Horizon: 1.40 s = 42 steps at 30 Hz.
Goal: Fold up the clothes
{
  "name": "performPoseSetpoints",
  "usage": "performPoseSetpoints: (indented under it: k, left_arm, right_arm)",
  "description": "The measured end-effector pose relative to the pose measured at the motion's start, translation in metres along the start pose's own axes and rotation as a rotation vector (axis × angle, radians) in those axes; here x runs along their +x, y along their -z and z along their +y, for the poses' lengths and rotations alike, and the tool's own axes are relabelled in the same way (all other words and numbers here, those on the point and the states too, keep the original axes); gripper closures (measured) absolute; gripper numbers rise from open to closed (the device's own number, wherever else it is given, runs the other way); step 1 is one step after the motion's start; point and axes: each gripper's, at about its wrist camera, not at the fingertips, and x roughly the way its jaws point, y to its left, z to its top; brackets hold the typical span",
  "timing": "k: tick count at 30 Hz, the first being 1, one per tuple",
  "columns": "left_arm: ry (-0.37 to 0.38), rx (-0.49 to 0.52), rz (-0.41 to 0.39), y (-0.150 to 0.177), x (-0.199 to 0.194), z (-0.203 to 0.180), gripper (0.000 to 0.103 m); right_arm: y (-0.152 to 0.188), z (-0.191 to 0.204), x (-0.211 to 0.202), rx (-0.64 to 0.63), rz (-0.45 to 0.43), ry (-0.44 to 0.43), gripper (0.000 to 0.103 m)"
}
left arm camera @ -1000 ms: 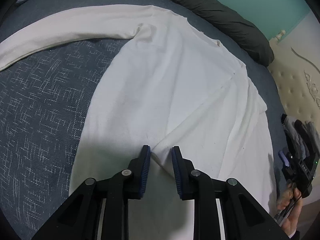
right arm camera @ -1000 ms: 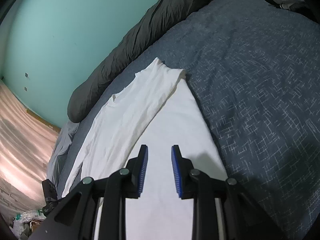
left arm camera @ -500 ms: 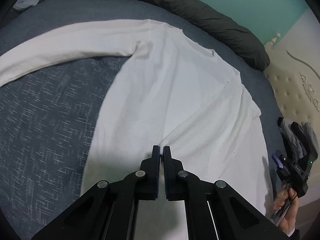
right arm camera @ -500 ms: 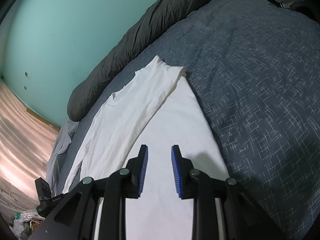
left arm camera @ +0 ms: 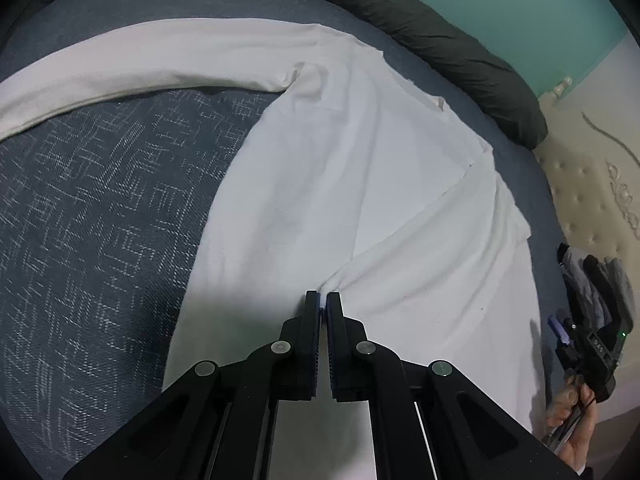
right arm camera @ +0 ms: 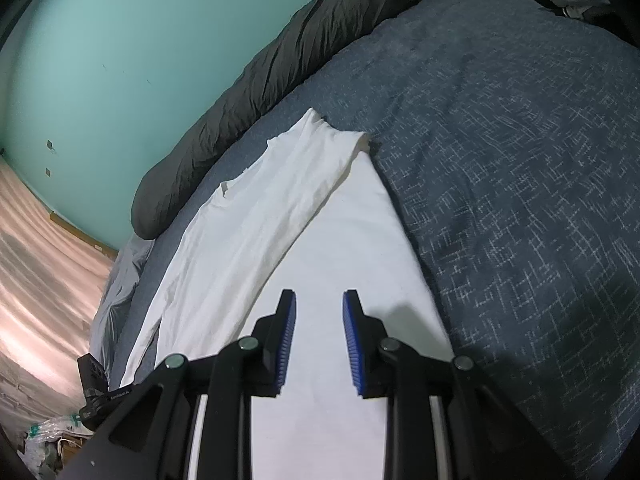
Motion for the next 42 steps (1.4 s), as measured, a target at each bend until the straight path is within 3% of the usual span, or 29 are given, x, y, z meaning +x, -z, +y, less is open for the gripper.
performPoseSetpoints:
  k: [2, 5, 10, 17, 22, 24, 27, 31, 35, 42]
  left_arm:
    - [0.01, 0.005, -0.005, 0.002, 0.001, 0.001, 0.099]
    - [0.025, 0.008, -0.013, 0.003, 0.001, 0.003, 0.099]
    - [0.047, 0.006, -0.02, 0.006, 0.003, 0.007, 0.099]
    - [0.056, 0.001, -0.015, 0.005, 0.007, 0.008, 0.099]
    - [0.06, 0.0, -0.005, 0.006, 0.012, 0.008, 0.099]
    - [0.063, 0.001, -0.002, 0.005, 0.014, 0.007, 0.099]
    - [0.06, 0.011, 0.002, 0.004, 0.016, 0.008, 0.099]
    - [0.054, 0.018, 0.007, 0.005, 0.018, 0.007, 0.099]
    - [0.055, 0.019, 0.01, 0.005, 0.018, 0.008, 0.099]
    - [0.05, 0.026, 0.012, 0.004, 0.022, 0.008, 0.099]
  right_arm:
    - [-0.006, 0.001, 0.0, -0.01, 0.002, 0.008, 0.073]
    - [-0.019, -0.002, 0.001, 0.005, -0.005, 0.019, 0.053]
    - [-0.058, -0.004, 0.019, 0.0, 0.006, 0.062, 0.053]
    - [-0.121, -0.024, 0.062, 0.114, 0.03, 0.086, 0.053]
    - [-0.142, -0.027, 0.091, 0.139, 0.067, 0.129, 0.054]
    - [-0.146, -0.024, 0.099, 0.136, 0.072, 0.131, 0.065]
    - [-0.151, -0.02, 0.11, 0.137, 0.084, 0.123, 0.073]
    - [-0.152, -0.024, 0.119, 0.184, 0.071, 0.13, 0.096]
    - [-0.151, -0.028, 0.115, 0.203, 0.028, 0.129, 0.1]
    - [-0.137, -0.058, 0.102, 0.343, -0.025, 0.096, 0.101]
